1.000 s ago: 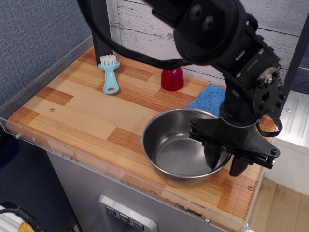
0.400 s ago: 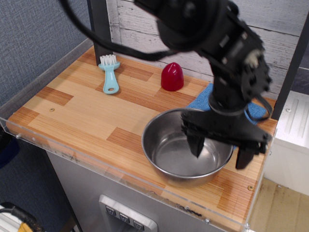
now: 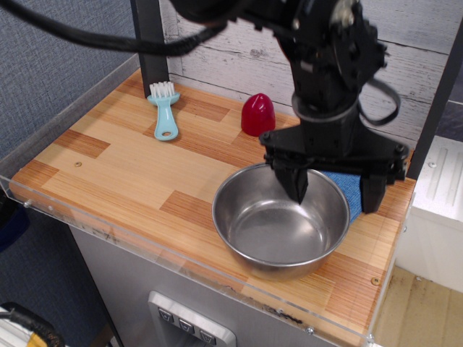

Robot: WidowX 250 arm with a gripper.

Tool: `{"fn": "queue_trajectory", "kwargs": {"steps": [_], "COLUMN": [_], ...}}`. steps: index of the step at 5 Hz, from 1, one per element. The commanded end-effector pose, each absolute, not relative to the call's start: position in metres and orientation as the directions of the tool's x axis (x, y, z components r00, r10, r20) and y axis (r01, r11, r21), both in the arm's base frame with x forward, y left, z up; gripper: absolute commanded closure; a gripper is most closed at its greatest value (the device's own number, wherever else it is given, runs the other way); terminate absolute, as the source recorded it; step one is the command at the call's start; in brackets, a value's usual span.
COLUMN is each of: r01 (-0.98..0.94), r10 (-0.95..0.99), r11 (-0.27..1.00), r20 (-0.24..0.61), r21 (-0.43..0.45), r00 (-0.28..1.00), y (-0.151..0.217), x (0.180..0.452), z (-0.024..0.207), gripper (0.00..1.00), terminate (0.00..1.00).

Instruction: Move the metal bowl to the front of the blue cloth.

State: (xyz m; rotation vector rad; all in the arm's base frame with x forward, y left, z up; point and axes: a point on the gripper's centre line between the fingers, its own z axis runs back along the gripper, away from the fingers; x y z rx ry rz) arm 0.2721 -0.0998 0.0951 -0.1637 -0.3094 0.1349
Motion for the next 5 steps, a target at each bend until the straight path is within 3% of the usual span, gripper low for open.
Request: {"fn": "queue_trajectory", "kwargs": {"steps": [1,4,5], "r01": [-0.224,-0.319,-0.319], "r10": [0.285,0.413,0.413], "r11": [0.956,0.909,0.909], "r20": [0.419,0.462,0.462], "r21": [-0.19,-0.269,-0.269], "r00": [0.862,0.785,0.785], "y": [-0.07,-0.035,-0.035], "x": [0.253,0.261,0.261], "z": [0.144,0.173,0.173], "gripper": [0.0,0.0,0.0], "terminate": [0.0,0.0,0.0]}}
